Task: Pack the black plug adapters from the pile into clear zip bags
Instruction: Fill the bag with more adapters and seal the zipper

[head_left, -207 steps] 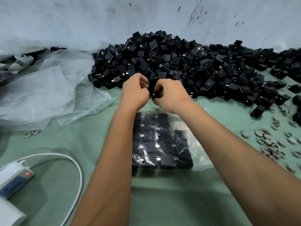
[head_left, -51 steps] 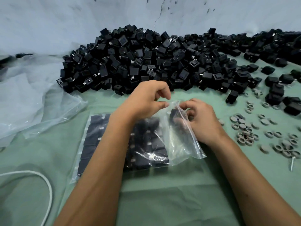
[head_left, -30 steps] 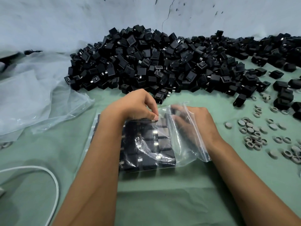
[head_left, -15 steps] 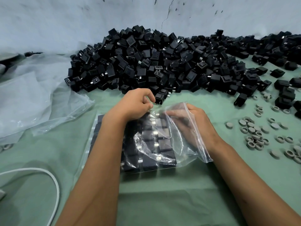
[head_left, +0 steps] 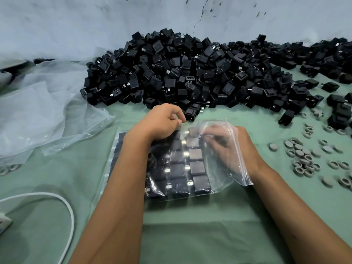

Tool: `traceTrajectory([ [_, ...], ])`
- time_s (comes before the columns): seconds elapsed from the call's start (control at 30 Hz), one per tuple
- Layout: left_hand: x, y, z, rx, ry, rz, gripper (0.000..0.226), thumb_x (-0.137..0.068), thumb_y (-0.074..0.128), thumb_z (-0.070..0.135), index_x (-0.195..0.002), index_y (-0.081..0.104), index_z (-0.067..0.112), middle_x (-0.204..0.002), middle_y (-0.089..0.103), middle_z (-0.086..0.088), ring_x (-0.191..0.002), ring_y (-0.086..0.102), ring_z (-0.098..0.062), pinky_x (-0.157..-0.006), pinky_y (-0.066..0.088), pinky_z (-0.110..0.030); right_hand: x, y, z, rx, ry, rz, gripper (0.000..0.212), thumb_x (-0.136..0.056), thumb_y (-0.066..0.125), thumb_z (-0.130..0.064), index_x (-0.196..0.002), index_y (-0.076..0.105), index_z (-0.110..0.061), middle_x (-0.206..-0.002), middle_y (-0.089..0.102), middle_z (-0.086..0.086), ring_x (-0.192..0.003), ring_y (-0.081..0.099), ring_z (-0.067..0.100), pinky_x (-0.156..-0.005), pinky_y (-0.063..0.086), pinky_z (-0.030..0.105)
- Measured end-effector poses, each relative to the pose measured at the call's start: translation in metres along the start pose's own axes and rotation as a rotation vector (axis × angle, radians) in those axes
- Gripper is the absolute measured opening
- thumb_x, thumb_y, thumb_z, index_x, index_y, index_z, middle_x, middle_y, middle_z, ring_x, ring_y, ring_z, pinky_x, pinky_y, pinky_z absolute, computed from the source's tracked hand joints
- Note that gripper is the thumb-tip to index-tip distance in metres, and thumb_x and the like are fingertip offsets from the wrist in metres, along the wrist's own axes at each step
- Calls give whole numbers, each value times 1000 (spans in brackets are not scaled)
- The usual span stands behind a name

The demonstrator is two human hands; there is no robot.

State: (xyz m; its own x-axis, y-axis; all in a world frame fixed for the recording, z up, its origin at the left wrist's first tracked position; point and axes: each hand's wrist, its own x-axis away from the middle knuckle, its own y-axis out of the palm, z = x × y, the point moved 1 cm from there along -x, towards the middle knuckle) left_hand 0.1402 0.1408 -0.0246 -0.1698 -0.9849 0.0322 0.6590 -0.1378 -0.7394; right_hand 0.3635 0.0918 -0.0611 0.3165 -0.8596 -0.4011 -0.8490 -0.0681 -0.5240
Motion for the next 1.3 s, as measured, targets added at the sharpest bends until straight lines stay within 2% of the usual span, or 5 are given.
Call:
traceTrajectory([
  [0.3, 5, -7, 1, -45, -19, -15, 13, -96, 71, 21, -84, 71, 27, -78, 69, 9, -72, 63, -4, -62, 43, -21, -2, 3, -1, 218, -169, -10, 33, -100, 58, -32, -126, 59, -51, -110, 56, -45, -102, 60, -13, -85, 58, 20],
  [0.5, 6, -11, -4, -61, -33, -47, 12, -92, 74, 25, -81, 71, 27, -73, 66, 10, -59, 59, 1, -60, 43, -20, -2, -1, -4, 306, -208, -87, 28, -103, 54, -17, -120, 66, -36, -109, 67, -11, -101, 60, 6, -84, 57, 34],
  [0.73, 5, -10, -6, -48, -36, -50, 13, -93, 73, 23, -80, 71, 26, -71, 65, 9, -57, 57, 0, -59, 44, -22, -5, 4, 7, 264, -233, -55, 33, -107, 38, 7, -133, 58, 12, -129, 60, 32, -95, 54, -27, -87, 38, -1],
  [0.87, 6, -10, -6, -40, -36, -51, 13, -93, 73, 22, -81, 72, 27, -73, 66, 8, -63, 59, -5, -62, 44, -24, 0, 2, -11, 261, -295, -113, 49, -100, 59, -1, -115, 58, -48, -105, 63, -10, -105, 53, -10, -92, 38, 4],
  [1.3, 5, -11, -9, 10, -44, -72, 16, -93, 71, 19, -81, 73, 29, -61, 64, 18, -55, 57, 4, -63, 44, -25, -7, 9, 19, 288, -170, -172, 30, -109, 46, -22, -130, 63, -34, -113, 57, -15, -114, 53, -1, -97, 43, 10],
])
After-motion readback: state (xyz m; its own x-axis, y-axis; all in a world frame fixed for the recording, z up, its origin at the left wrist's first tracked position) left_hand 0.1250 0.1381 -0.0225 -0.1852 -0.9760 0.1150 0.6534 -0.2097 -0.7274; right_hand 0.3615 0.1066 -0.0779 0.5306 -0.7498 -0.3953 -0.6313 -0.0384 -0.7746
